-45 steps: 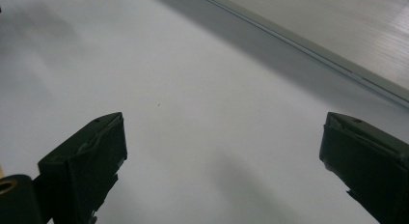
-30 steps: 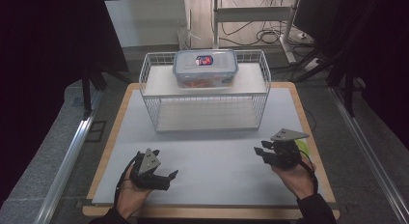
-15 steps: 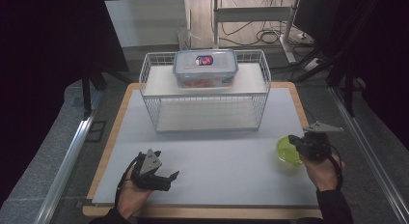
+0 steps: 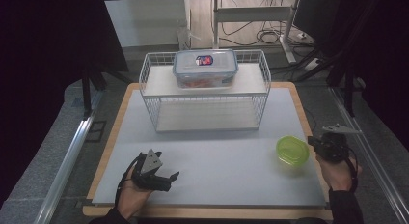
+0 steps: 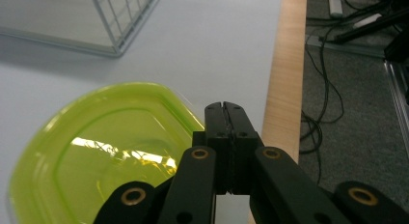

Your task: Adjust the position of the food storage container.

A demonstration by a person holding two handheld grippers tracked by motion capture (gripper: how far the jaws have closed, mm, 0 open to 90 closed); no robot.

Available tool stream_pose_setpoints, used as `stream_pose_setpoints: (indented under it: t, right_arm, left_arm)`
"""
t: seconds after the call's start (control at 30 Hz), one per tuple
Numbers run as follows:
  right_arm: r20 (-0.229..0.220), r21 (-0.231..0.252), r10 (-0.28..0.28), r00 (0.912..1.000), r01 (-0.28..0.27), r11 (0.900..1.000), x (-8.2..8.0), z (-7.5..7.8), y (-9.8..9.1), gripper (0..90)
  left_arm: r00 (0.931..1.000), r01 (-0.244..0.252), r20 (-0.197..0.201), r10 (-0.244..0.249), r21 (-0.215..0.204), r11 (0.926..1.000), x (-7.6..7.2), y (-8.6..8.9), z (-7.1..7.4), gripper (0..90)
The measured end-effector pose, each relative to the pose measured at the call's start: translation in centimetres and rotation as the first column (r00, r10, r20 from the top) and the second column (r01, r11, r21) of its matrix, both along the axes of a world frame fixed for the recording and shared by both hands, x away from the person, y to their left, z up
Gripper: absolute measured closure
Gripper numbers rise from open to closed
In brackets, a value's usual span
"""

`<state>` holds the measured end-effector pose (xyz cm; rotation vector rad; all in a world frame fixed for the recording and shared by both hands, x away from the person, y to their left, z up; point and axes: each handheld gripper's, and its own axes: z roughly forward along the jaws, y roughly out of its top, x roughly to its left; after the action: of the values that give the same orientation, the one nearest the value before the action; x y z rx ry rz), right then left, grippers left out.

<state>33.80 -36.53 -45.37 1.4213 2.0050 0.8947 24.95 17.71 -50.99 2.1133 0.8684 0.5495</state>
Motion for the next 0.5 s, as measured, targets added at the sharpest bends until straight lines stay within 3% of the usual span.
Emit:
stream_pose_setpoints:
  t: [0.5]
  right_arm:
    - [-0.067,-0.029,-0.015,0.9976,0.013,0.9995,0.3,-1.4,-0.2,89.9]
  left_arm:
    - [0.9996,0.010,-0.025,-0.010,0.012,0.9999,0.1,-0.3,-0.3,7.1]
